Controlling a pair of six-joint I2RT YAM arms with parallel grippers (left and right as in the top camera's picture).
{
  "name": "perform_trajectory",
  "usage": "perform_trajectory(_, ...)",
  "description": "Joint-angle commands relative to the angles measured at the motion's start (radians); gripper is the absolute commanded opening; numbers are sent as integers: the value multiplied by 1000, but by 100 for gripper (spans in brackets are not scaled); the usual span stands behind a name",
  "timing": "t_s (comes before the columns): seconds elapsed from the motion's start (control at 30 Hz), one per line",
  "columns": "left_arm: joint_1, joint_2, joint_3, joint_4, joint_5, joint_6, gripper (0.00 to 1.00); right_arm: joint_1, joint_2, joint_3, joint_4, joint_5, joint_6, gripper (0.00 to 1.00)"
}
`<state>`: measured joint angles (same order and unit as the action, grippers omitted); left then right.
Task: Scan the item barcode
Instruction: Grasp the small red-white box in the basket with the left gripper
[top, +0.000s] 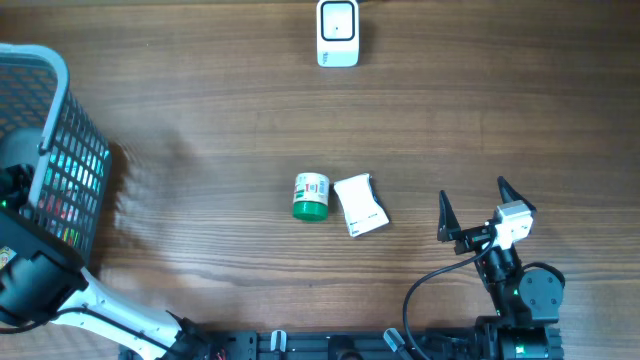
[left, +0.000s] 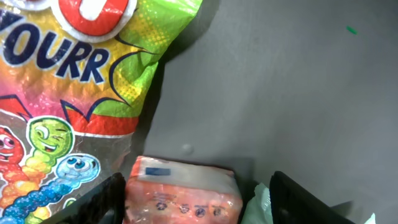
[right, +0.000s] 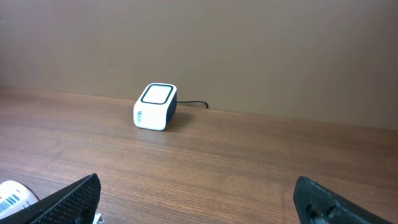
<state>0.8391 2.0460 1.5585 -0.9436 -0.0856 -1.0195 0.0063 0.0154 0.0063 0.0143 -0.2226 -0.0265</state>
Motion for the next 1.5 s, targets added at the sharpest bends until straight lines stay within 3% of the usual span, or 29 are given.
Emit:
perform_trajectory(0.0,-7,19,2,0,-24,-10,65,6,-4,-1,2,18,6,100)
perform_trajectory(0.2,-23,19,-32,14,-25,-8,73,6,-4,-1,2,18,7,100)
perform_trajectory(0.3,-27,19,-63,32,-37,-6,71,6,-4,-1,2,18,7,100)
perform_trajectory(0.37,-27,19,-83,44,-64,-6,63,6,-4,-1,2,18,7,100)
perform_trajectory(0.53,-25,19,-95,43,-126,21,32,6,-4,-1,2,18,6,100)
perform_trajectory(0.8,-1,-9,80,-134,-125,47,22,6,-4,-1,2,18,6,100)
perform_trajectory(1.07,1,-154,391,-369,-125,48,22,6,-4,-1,2,18,7,100)
perform_trajectory(1.23,1,-291,411,-379,-126,47,25,6,-4,-1,2,18,6,100)
perform_trajectory(1.47,1,-325,411,-411,-106,47,23,6,-4,-1,2,18,6,100)
